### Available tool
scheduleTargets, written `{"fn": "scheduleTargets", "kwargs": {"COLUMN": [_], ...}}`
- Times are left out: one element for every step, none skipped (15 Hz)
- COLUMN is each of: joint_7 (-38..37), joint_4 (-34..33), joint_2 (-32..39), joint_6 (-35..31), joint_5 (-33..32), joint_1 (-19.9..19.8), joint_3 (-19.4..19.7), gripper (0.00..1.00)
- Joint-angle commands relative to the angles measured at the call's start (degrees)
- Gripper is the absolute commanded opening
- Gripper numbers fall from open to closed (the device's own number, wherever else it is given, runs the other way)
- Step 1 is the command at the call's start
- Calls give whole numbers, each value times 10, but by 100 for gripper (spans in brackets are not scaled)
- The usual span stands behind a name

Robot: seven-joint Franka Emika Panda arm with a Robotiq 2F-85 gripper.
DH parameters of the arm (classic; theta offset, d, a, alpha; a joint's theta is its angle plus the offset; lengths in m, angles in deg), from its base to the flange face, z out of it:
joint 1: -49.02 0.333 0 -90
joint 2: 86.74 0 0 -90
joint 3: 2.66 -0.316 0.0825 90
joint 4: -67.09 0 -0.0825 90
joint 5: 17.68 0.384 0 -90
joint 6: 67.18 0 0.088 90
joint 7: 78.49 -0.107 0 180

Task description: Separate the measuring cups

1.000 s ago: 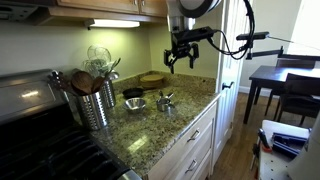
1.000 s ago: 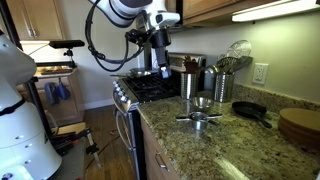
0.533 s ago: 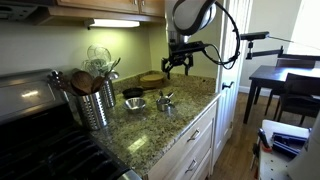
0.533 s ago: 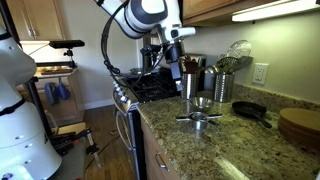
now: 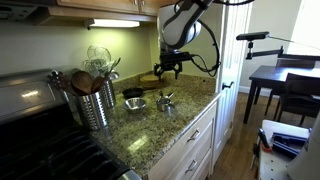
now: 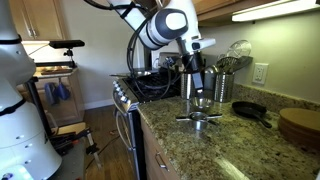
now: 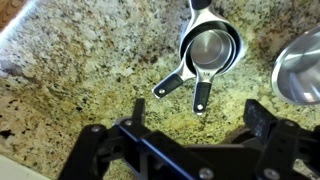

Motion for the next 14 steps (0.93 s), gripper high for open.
{"fn": "scheduleTargets", "kwargs": {"joint_7": [-25,-24,-25,-22,-19,-17,-15,-12,-11,-8,-6,-4,-2,-2], "joint_4": [-65,-81,-100,-118,-134,-150,-163,-176,-187,-199,-209,-218,-225,-232], "joint_2": [67,84,104,123,140,156,171,185,198,210,220,230,238,245], "joint_6": [-13,-12,-7,-4,-1,2,6,7,9,11,13,14,15,16], "joint_5": [-27,-29,-32,-30,-25,-21,-16,-12,-7,0,7,16,24,31], "joint_1": [36,44,53,60,66,71,75,79,81,81,80,78,77,77], "joint_3": [35,43,52,60,67,74,80,86,91,95,97,99,100,102], "gripper": [100,100,100,100,100,100,100,100,100,100,100,100,100,100]}}
